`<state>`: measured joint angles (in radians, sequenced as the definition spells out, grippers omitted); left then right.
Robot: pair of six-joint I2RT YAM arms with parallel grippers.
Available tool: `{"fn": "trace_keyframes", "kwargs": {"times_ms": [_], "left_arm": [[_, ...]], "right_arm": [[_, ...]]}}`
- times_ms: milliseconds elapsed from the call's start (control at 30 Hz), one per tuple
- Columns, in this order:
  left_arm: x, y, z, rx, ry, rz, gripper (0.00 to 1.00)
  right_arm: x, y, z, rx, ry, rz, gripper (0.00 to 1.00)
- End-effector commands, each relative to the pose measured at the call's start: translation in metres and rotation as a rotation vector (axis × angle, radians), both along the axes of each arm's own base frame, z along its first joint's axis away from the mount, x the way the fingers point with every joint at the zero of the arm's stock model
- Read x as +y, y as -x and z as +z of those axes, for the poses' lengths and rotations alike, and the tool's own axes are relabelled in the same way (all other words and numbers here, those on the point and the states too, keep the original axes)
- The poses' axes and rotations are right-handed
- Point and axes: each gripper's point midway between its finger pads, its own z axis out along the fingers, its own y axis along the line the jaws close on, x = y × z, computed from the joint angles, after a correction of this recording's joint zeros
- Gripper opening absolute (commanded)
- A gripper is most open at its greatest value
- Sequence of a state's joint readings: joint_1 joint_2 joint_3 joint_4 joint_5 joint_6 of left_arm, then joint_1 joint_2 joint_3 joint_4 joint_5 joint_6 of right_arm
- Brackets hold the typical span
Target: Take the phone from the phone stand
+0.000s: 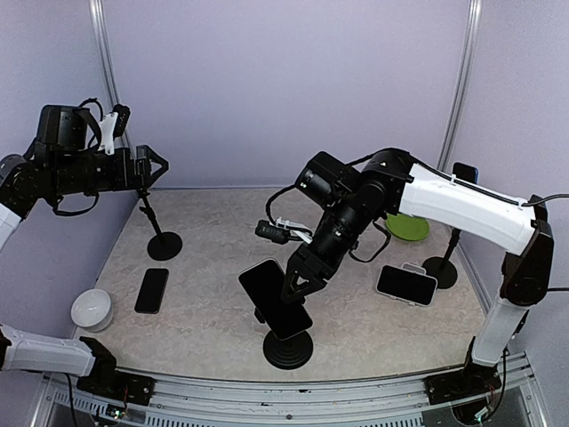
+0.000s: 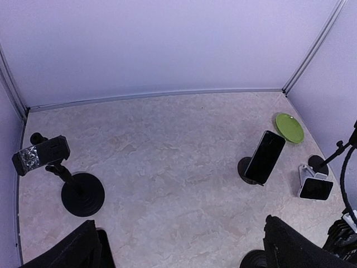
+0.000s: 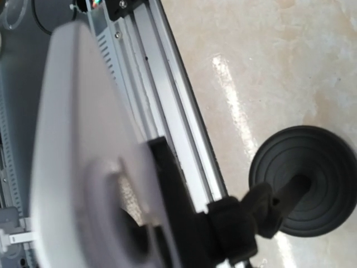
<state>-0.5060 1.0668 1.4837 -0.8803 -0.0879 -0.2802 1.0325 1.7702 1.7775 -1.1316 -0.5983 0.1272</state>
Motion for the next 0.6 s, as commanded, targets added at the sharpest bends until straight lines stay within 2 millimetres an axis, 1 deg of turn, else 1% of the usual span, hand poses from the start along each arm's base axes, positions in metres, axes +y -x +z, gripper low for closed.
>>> {"fn": "trace_keyframes", "kwargs": {"times_ms": [0, 333, 433, 567], "left_arm": [[-0.005, -0.004, 0.020, -0.052, 0.002, -0.010, 0.99], [-0.019, -0.011, 0.025, -0.061, -0.004, -0.045, 0.99], [-0.021, -0.012, 0.028, -0.066, -0.007, -0.051, 0.99], [-0.023, -0.014, 0.029, -0.069, -0.009, -0.052, 0.99]], "right_arm": [[-0.002, 0.006, -0.002, 0.002, 0.023, 0.006, 0.49], [-0.005, 0.011, -0.013, 0.011, 0.057, 0.012, 0.47], [-0.006, 0.011, -0.016, 0.013, 0.067, 0.009, 0.44], [-0.005, 0.013, -0.016, 0.004, 0.071, 0.012, 0.37]]}}
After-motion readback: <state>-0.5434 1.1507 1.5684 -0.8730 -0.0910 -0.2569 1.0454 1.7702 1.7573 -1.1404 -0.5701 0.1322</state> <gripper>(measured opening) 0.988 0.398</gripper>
